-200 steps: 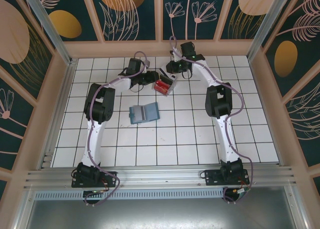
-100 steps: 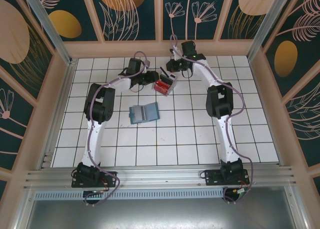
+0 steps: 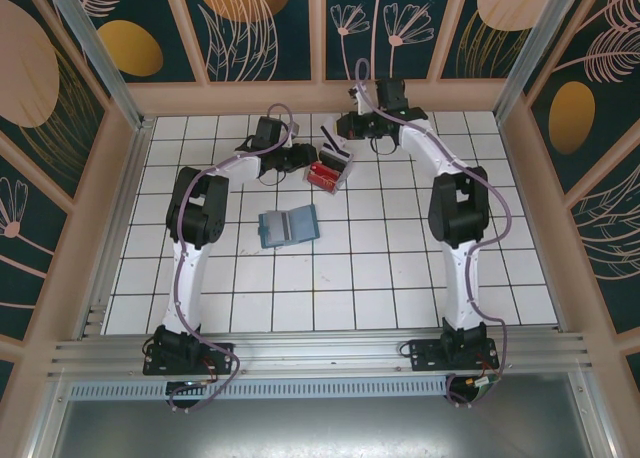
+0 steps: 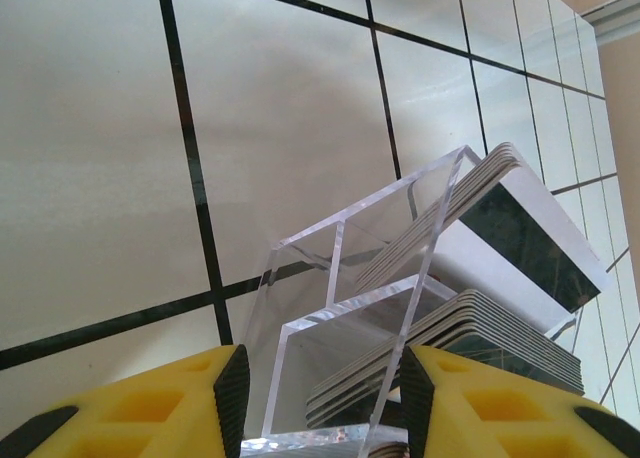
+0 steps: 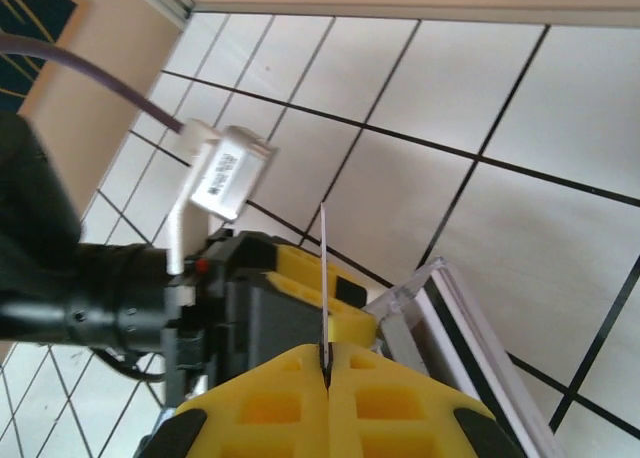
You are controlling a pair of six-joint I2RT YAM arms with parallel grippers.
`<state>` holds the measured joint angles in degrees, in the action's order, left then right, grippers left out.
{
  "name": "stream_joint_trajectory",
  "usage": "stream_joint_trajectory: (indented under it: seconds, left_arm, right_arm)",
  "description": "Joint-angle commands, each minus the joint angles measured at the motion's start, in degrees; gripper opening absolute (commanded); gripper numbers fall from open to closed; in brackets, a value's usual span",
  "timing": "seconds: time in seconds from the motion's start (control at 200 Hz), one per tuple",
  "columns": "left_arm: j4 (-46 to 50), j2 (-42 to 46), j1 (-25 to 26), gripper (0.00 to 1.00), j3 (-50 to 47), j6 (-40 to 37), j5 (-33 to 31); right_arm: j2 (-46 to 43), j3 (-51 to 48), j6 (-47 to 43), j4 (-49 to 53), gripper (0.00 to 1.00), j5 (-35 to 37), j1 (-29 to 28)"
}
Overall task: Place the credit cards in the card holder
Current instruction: Pick up the credit card from the storage box, then insert the credit card into the card slot.
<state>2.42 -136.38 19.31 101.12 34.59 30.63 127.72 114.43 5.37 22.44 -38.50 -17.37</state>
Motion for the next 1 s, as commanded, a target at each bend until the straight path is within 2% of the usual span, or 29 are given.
stream_joint_trajectory:
  seconds: [0.0, 0.33, 0.445, 0.541, 0.661, 0.776, 0.881, 0.996]
  left_arm:
    - [5.92, 2.27, 0.22, 0.46, -1.54, -0.53, -0.29]
    - [4.72, 11.56, 0.11, 0.47, -7.81, -1.05, -2.73]
    - [3.43, 17.41, -0.02, 0.48, -13.94, -1.23, -4.97]
    - [1.66, 23.10, -0.40, 0.47, -21.16, -0.97, -7.30]
    - [1.11, 30.52, -1.07, 0.48, -31.14, -1.08, -11.24]
    - [1.18, 37.76, -1.94, 0.48, -40.80, -0.94, -15.39]
    - [1.95, 44.43, -2.64, 0.48, -48.38, -0.76, -17.64]
    - [2.89, 45.87, -2.95, 0.48, -53.06, -1.30, -18.34]
  right_arm:
    - [-6.91, -4.84, 1.97, -4.86, 0.00, -2.10, -0.35]
    - [-23.58, -28.02, 7.93, -15.91, 0.00, -2.06, -2.53]
    - [-29.47, -40.46, 14.83, -24.73, 0.00, -1.92, -5.10]
    - [-32.77, -51.29, 22.21, -33.97, 0.00, -0.94, -9.44]
    - [-32.77, -61.48, 30.30, -44.14, 0.00, 1.45, -16.03]
    - [-30.61, -69.57, 39.02, -55.72, 0.00, 3.02, -19.93]
    - [-29.39, -71.52, 40.78, -56.88, 0.00, 6.69, -21.54]
    - [-27.06, -71.09, 42.11, -57.91, 0.00, 8.88, -22.14]
